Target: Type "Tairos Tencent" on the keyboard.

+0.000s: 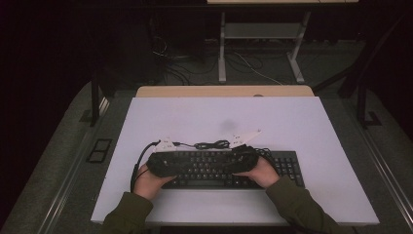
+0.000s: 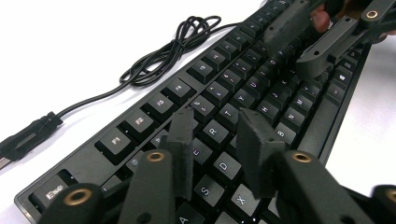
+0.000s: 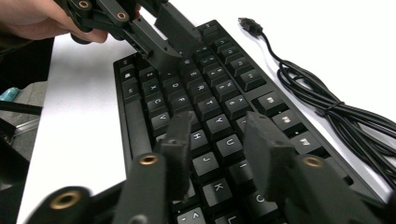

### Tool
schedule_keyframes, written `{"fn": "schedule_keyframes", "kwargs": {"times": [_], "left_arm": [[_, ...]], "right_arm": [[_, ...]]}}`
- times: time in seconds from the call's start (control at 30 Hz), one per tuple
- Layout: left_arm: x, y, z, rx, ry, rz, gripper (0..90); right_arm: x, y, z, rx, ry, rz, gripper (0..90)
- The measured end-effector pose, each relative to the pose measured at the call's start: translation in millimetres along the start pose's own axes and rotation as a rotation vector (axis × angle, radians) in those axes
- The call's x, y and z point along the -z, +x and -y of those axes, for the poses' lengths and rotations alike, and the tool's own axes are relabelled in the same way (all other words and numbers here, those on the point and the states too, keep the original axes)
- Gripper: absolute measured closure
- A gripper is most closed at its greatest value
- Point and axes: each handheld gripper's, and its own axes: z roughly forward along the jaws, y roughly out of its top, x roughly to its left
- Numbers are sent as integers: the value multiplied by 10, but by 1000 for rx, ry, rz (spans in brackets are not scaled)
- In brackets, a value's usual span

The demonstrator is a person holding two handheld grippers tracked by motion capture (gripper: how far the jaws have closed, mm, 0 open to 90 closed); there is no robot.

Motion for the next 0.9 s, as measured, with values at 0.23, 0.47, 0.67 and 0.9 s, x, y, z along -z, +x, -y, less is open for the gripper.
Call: {"fn": "schedule_keyframes", "kwargs": {"times": [0.23, 0.47, 0.67, 0.9], "left_arm": [[-2, -5, 7, 1, -2, -12, 542], [-8, -4, 10, 6, -7, -19, 465], [-20, -1, 15, 10, -12, -20, 413], [-27, 0, 21, 7, -19, -16, 398]], "right_arm": [[-10, 31, 0, 11, 10, -22, 783], [-53, 74, 10, 19, 30, -53, 885], [-120, 117, 22, 31, 55, -66, 894], [-174, 152, 29, 31, 76, -68, 894]]}}
